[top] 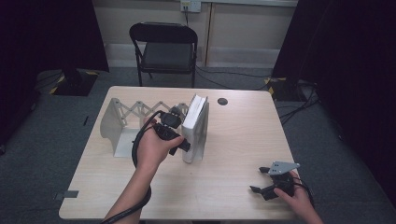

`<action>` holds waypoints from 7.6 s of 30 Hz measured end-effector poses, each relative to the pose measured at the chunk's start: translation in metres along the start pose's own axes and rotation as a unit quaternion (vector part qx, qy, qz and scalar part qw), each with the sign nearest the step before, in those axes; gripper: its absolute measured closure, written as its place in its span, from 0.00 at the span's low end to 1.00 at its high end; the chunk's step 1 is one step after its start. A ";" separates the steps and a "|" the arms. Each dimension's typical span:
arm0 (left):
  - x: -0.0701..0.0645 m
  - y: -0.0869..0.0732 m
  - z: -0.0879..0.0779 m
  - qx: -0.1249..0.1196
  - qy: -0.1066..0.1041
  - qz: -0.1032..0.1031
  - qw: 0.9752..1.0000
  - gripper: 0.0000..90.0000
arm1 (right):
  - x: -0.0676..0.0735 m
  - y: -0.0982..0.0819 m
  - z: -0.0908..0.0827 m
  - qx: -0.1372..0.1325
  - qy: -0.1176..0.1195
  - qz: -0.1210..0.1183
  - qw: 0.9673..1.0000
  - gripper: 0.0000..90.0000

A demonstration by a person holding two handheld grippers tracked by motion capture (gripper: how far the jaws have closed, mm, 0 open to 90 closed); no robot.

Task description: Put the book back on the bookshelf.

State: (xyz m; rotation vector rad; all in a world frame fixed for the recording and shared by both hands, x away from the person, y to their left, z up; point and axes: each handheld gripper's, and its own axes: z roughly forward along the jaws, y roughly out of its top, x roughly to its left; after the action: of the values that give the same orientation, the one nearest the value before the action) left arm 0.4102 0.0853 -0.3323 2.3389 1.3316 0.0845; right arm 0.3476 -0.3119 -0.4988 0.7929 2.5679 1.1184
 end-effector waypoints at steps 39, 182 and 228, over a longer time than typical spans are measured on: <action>0.019 -0.032 0.008 -0.003 -0.024 0.005 1.000 0.21 | 0.000 0.000 0.000 0.000 0.001 -0.001 1.000 0.14; 0.109 -0.146 0.063 0.006 -0.002 -0.051 0.999 0.17 | 0.000 0.000 0.000 0.001 0.003 -0.002 1.000 0.14; 0.115 -0.179 0.081 -0.149 0.057 0.051 0.986 0.00 | 0.000 0.000 0.000 0.001 0.003 -0.002 1.000 0.14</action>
State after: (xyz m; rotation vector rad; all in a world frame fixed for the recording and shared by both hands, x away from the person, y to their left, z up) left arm 0.3492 0.2306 -0.4966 2.1700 1.1598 0.4248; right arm 0.3479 -0.3116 -0.4988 0.7852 2.5742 1.1188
